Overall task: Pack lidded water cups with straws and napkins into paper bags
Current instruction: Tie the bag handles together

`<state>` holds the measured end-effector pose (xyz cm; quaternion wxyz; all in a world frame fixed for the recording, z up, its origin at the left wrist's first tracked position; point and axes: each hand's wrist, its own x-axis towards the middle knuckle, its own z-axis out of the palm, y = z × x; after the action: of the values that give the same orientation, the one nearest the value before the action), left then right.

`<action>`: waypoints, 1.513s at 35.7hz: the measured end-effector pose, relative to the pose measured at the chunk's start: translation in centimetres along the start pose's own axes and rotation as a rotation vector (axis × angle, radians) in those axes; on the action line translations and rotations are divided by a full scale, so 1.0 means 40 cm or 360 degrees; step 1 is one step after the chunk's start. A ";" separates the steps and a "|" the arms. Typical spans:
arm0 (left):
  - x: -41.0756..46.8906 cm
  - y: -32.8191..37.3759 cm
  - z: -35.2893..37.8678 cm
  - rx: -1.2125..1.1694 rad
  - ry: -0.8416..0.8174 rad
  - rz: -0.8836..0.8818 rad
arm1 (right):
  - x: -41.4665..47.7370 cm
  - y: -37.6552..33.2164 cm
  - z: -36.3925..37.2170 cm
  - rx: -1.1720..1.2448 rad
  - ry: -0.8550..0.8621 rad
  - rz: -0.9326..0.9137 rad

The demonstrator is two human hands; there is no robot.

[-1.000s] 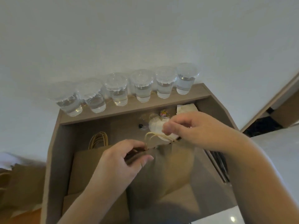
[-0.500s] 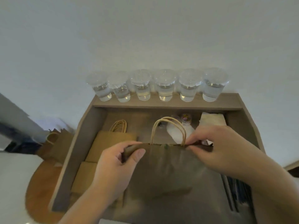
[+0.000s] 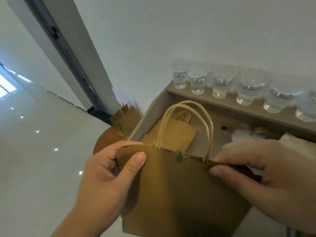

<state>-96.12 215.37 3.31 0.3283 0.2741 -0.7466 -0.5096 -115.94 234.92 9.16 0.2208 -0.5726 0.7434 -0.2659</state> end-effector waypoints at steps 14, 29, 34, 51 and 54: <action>-0.190 -0.185 -0.649 0.0183 0.0567 -0.0180 | 0.370 -0.465 0.456 -0.0350 -0.0721 -0.0142; -0.187 -0.427 -1.061 0.0242 0.0673 -0.0302 | 0.742 -0.699 0.838 -0.0334 -0.1120 0.0123; -0.080 -0.495 -1.093 0.0272 0.0580 -0.0355 | 0.866 -0.668 0.867 -0.0302 -0.1261 0.0220; 0.406 -0.694 -1.197 0.0598 0.0139 -0.0381 | 1.268 -0.567 0.901 0.0052 -0.1121 0.0259; 0.500 -0.749 -1.207 0.0636 -0.0063 -0.0435 | 1.325 -0.553 0.909 -0.0063 -0.1092 0.0437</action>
<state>-69.41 162.56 -7.88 0.1810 0.4220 -0.7948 -0.3967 -89.78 173.90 -5.42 0.4797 -0.5275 0.7010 -0.0120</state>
